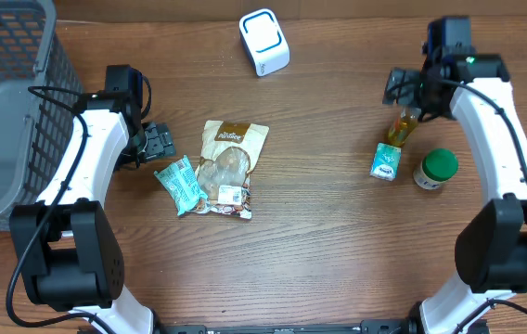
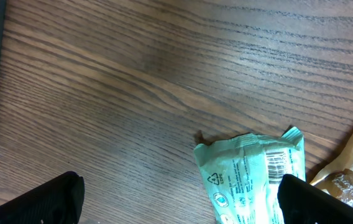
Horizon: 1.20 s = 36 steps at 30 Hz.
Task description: Scan the item barcode
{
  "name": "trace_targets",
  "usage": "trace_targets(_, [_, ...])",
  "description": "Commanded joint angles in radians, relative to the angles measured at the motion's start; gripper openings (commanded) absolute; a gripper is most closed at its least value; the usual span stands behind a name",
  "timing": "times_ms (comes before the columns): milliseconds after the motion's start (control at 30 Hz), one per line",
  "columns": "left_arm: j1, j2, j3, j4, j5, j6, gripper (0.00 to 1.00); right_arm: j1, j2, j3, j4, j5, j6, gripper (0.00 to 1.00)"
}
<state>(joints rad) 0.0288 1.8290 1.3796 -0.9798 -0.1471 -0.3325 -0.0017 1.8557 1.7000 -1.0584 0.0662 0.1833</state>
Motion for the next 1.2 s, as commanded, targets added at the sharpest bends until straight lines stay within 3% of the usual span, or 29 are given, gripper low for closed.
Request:
trace_targets(0, [0.003,-0.028,-0.003,-0.002,-0.006,0.015,1.00,0.034,-0.062,0.085,-0.060,-0.187,0.000,1.00])
trace_targets(167, [0.003,-0.028,-0.003,-0.002,-0.006,0.015,1.00,0.093,-0.066,0.084,-0.175,-0.385,0.000,1.00])
trace_targets(467, [0.003,-0.028,-0.003,-0.002,-0.006,0.015,0.99,0.182,-0.066,0.084,-0.211,-0.394,0.000,1.00])
trace_targets(1167, [0.003,-0.028,-0.003,-0.002,-0.006,0.015,0.99,0.184,-0.066,0.084,-0.188,-0.393,0.000,1.00])
